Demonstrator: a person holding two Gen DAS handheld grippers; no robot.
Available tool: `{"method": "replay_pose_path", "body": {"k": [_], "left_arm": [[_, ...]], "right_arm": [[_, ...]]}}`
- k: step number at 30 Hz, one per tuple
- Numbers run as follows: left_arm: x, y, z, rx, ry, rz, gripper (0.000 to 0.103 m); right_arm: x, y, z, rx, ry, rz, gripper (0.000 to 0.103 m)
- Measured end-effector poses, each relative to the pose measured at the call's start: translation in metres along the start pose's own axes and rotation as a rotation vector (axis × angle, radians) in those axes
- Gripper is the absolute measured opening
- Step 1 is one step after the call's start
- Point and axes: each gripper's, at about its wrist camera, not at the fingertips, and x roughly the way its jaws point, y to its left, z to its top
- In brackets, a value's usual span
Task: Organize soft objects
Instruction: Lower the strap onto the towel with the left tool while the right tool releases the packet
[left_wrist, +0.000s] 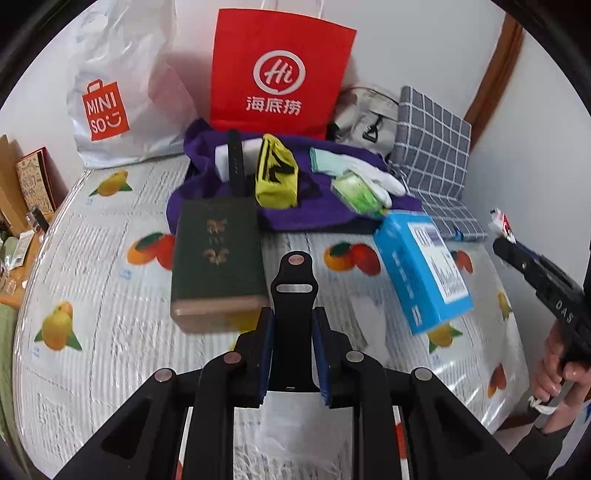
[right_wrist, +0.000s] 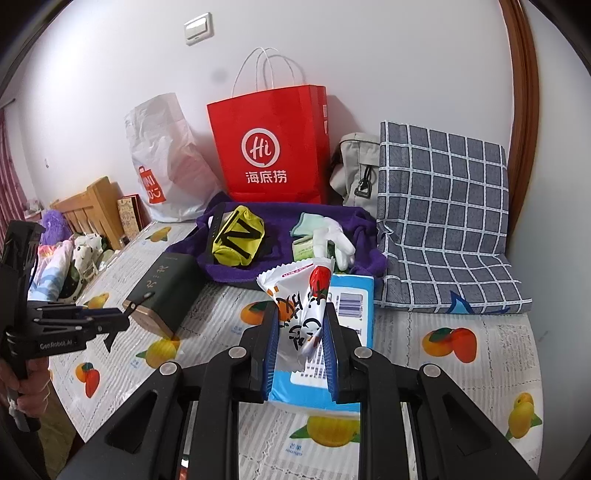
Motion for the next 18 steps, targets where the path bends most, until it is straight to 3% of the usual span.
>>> {"method": "replay_pose_path", "body": {"k": [9, 18], "left_arm": [[0.012, 0.004, 0.044, -0.001, -0.032, 0.054, 0.02], [0.027, 0.013, 0.078, -0.003, -0.038, 0.061, 0.02]], "right_arm": [[0.019, -0.005, 0.026, -0.005, -0.003, -0.026, 0.022], [0.044, -0.005, 0.054, -0.01, -0.01, -0.036, 0.022]]}}
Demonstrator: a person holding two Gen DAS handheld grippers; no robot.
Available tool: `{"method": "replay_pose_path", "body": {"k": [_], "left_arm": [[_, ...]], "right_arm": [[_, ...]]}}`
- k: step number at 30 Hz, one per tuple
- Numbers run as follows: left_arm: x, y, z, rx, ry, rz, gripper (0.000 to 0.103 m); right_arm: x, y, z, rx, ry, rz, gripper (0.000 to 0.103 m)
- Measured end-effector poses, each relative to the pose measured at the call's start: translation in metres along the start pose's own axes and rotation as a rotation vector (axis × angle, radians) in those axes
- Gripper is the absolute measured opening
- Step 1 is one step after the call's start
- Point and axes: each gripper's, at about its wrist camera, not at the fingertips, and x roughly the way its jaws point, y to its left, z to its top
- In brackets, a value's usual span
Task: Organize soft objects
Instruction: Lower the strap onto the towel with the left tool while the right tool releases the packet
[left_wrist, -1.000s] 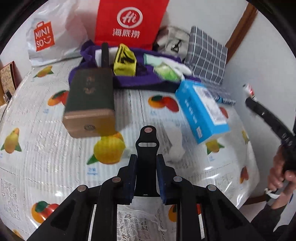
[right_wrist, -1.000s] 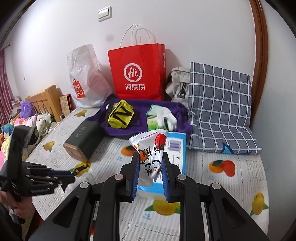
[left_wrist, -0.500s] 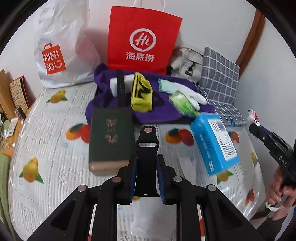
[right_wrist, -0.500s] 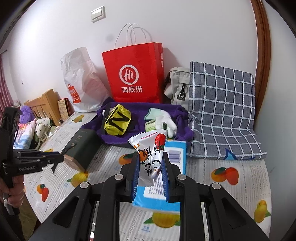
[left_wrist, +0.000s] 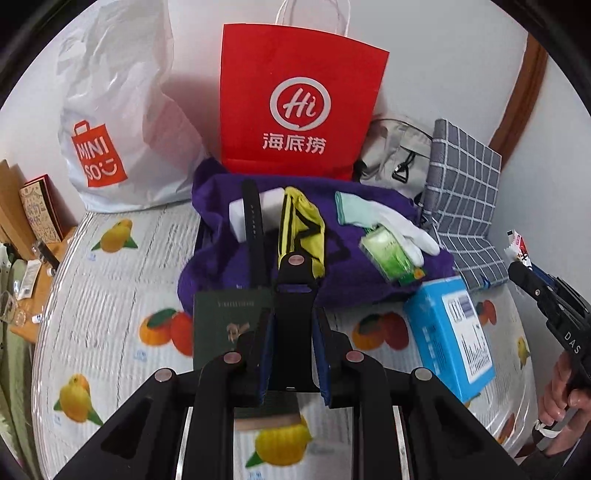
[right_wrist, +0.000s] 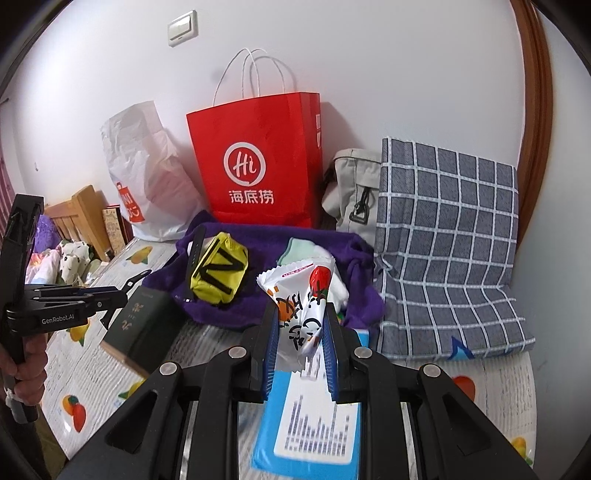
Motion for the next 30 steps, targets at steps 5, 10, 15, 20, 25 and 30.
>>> {"method": "replay_pose_path", "body": {"k": [5, 10, 15, 20, 25, 30], "left_arm": [[0.007, 0.009, 0.018, -0.009, -0.007, 0.025, 0.02], [0.021, 0.019, 0.036, -0.023, 0.014, 0.045, 0.02], [0.039, 0.019, 0.05, -0.016, 0.037, 0.069, 0.02], [0.061, 0.021, 0.066, -0.03, 0.07, 0.065, 0.02], [0.086, 0.026, 0.076, -0.041, 0.102, 0.072, 0.02], [0.108, 0.025, 0.077, -0.036, 0.141, 0.041, 0.02]], "right_arm": [[0.017, 0.003, 0.013, -0.01, 0.008, 0.001, 0.022], [0.034, 0.001, 0.027, -0.007, 0.007, 0.006, 0.022], [0.054, -0.006, 0.043, 0.003, 0.026, 0.007, 0.022], [0.074, -0.011, 0.062, 0.023, 0.03, 0.029, 0.022], [0.094, -0.007, 0.068, 0.005, 0.035, 0.034, 0.023], [0.128, -0.017, 0.059, 0.039, 0.102, 0.03, 0.023]]}}
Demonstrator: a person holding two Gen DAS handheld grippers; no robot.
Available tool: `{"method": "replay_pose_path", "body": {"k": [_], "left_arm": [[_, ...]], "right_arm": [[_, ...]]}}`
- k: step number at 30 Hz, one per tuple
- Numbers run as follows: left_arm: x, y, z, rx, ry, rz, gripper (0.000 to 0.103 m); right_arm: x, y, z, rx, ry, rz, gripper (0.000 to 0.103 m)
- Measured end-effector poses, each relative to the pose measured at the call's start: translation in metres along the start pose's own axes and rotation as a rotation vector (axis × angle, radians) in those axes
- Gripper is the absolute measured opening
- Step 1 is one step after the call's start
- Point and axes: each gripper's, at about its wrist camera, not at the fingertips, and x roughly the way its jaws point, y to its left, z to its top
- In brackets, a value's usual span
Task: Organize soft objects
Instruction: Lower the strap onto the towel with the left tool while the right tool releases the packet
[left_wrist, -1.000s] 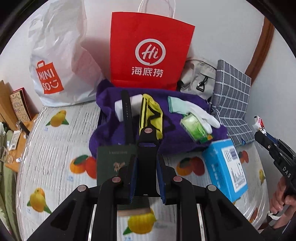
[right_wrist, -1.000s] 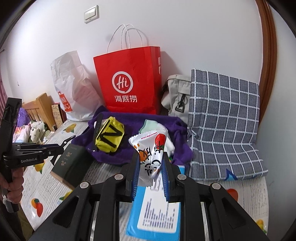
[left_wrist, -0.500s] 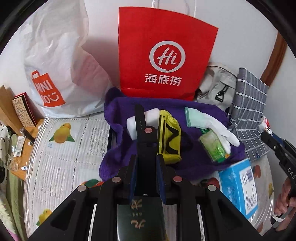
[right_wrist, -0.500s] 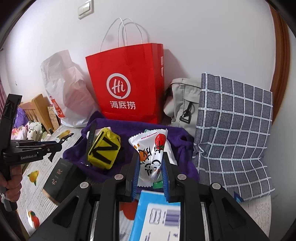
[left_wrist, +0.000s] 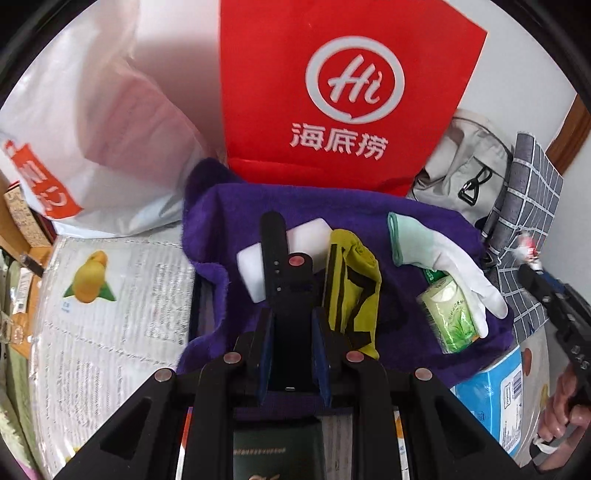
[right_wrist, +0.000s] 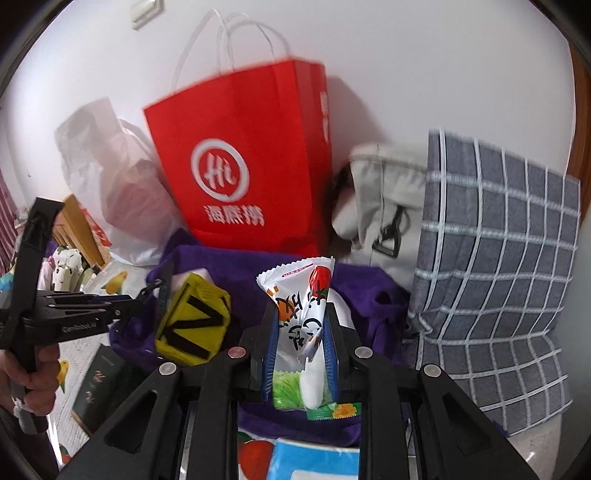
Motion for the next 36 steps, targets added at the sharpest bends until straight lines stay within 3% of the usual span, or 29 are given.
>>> {"method": "replay_pose_path", "body": {"k": [11, 20, 26, 28, 31, 33, 36], "left_arm": [[0.019, 0.006, 0.001, -0.01, 0.041, -0.046, 0.02], [0.02, 0.017, 0.003, -0.035, 0.058, -0.101, 0.021], [0.02, 0.016, 0.004, -0.028, 0.062, -0.101, 0.021], [0.021, 0.017, 0.004, -0.027, 0.068, -0.101, 0.021], [0.021, 0.016, 0.006, -0.029, 0.074, -0.105, 0.021], [0.021, 0.015, 0.006, -0.022, 0.075, -0.107, 0.026], [0.017, 0.016, 0.008, -0.025, 0.057, -0.105, 0.043]], "right_arm": [[0.035, -0.022, -0.013, 0.03, 0.092, 0.055, 0.023], [0.05, -0.007, -0.019, 0.017, 0.124, 0.123, 0.026], [0.057, 0.001, -0.021, -0.003, 0.152, 0.125, 0.033], [0.058, -0.001, -0.02, 0.01, 0.16, 0.126, 0.047], [0.056, -0.003, -0.019, 0.015, 0.153, 0.129, 0.051], [0.053, -0.004, -0.017, 0.012, 0.154, 0.117, 0.058], [0.047, -0.003, -0.015, 0.001, 0.126, 0.102, 0.066]]}}
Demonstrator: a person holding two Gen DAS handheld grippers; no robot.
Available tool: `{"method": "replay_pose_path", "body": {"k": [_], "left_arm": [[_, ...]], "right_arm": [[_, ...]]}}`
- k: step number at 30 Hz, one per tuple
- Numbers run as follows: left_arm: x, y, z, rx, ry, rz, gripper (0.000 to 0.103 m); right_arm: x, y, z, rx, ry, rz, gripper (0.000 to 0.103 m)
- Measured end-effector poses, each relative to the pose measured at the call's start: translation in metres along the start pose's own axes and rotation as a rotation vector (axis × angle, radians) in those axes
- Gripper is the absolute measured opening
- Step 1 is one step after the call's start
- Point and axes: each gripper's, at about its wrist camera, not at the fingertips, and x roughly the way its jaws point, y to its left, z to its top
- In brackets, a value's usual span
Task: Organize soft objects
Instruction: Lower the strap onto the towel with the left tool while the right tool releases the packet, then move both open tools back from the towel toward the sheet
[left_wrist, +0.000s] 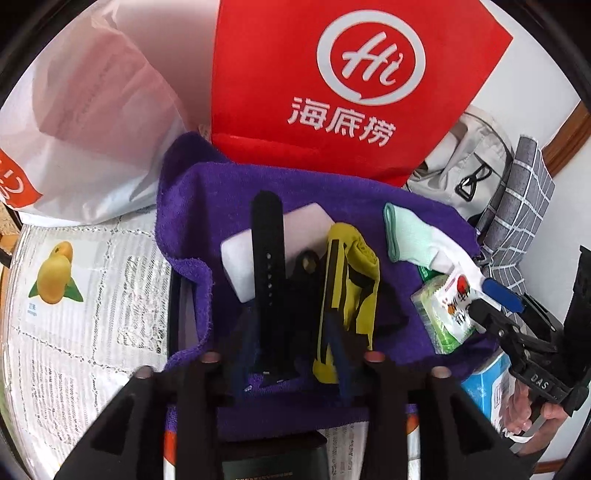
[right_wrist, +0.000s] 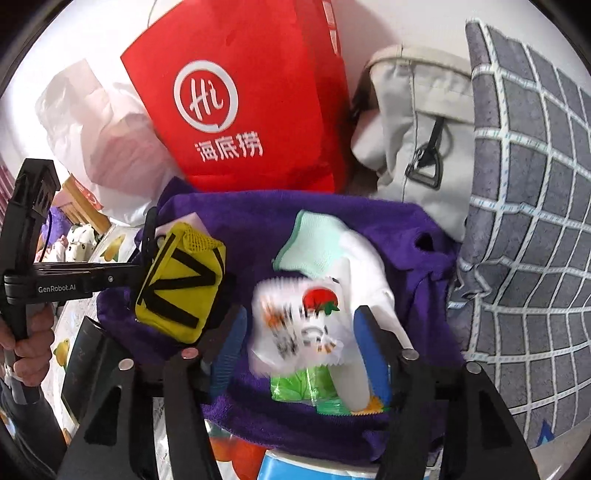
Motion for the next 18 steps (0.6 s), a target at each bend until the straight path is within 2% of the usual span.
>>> {"method": "replay_pose_path", "body": {"k": [1, 3, 8, 12, 16, 18], "left_arm": [[-0.002, 0.0, 0.001, 0.003, -0.007, 0.0, 0.048], [-0.006, 0.0, 0.001, 0.006, -0.018, -0.001, 0.049], [-0.012, 0.001, 0.002, -0.001, -0.026, 0.004, 0.05], [-0.011, 0.002, 0.003, -0.01, -0.028, 0.024, 0.05], [-0.014, 0.0, 0.001, 0.0, -0.048, 0.048, 0.05], [-0.016, -0.002, 0.001, 0.005, -0.057, 0.048, 0.05]], "right_arm": [[-0.002, 0.0, 0.0, -0.002, -0.006, -0.009, 0.072], [-0.005, 0.001, 0.001, -0.003, -0.024, -0.022, 0.074], [-0.018, 0.002, 0.003, 0.03, -0.085, -0.035, 0.074], [-0.029, 0.009, 0.004, 0.026, -0.135, -0.011, 0.074], [-0.045, 0.022, 0.003, -0.007, -0.192, -0.064, 0.074], [-0.05, 0.03, 0.0, -0.017, -0.171, -0.065, 0.074]]}}
